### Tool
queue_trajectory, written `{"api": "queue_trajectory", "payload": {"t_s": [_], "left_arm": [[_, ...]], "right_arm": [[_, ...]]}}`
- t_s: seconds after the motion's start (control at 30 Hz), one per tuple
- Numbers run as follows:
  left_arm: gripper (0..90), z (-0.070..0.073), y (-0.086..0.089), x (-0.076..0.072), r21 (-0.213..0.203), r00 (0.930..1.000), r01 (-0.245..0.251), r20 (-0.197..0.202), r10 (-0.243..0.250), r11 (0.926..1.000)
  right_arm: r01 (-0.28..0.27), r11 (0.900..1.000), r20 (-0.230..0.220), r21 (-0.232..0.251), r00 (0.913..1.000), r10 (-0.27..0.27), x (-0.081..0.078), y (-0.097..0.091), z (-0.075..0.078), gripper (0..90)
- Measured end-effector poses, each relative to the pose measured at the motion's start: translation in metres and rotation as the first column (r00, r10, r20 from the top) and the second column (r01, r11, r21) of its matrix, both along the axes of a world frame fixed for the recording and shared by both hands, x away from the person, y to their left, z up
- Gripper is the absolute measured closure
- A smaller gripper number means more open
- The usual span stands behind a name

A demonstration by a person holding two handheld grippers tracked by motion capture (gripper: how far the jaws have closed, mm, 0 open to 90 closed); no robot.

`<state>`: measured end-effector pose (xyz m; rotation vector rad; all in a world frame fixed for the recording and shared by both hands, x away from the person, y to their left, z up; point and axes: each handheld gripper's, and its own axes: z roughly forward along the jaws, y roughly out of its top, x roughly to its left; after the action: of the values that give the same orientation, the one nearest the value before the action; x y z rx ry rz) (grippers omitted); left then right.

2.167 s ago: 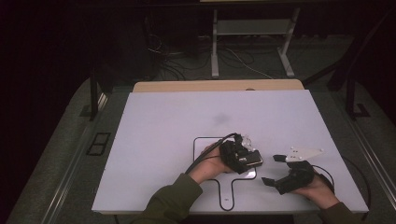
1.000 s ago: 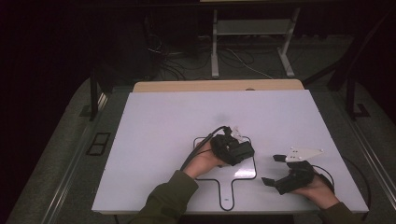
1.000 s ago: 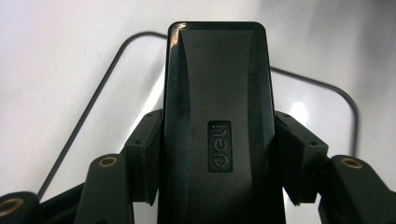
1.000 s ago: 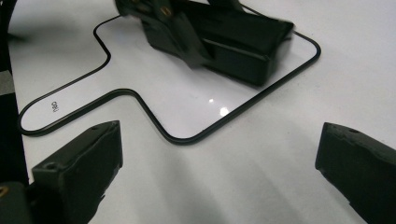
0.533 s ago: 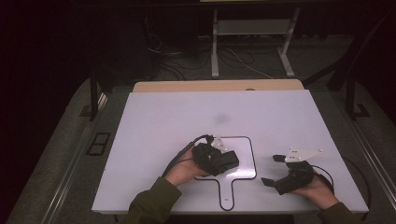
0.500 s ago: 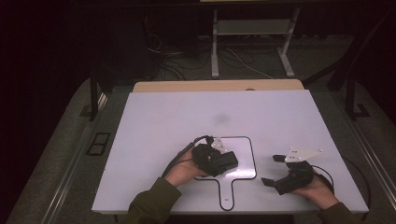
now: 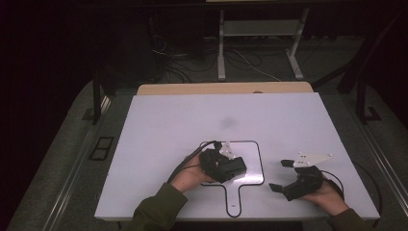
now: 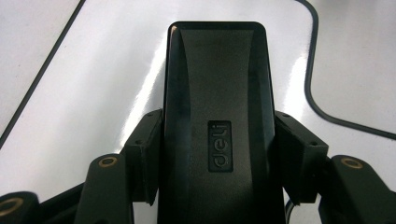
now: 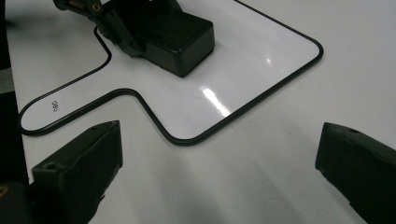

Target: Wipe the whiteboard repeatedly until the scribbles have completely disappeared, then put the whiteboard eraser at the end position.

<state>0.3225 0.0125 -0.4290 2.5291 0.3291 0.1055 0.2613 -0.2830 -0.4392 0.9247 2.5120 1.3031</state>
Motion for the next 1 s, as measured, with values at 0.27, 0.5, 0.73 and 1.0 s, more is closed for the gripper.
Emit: {"api": "queue_trajectory", "payload": {"t_s": [0.27,0.5,0.73,1.0], "left_arm": [[39.4,0.002,-0.001,-0.001,-0.018,0.9998,0.004,-0.022,-0.005,0.9998],[39.3,0.009,0.003,0.002,-0.056,0.9994,-0.016,-0.030,0.014,0.9983],[39.3,0.017,0.010,0.009,-0.095,0.9982,-0.055,-0.030,0.052,0.9940],[39.3,0.027,0.014,0.023,-0.130,0.9964,-0.085,-0.017,0.083,0.9879]], "right_arm": [[-0.003,1.0000,-0.003,0.000,1.0000,0.003,0.000,0.000,-0.001,0.0],[-0.005,1.0000,-0.003,-0.002,1.0000,0.005,0.000,0.001,-0.001,0.0],[-0.004,1.0000,-0.002,-0.001,1.0000,0.004,-0.001,0.001,0.000,0.0],[0.003,1.0000,-0.002,0.001,1.0000,-0.003,0.000,0.001,0.000,0.0]]}}
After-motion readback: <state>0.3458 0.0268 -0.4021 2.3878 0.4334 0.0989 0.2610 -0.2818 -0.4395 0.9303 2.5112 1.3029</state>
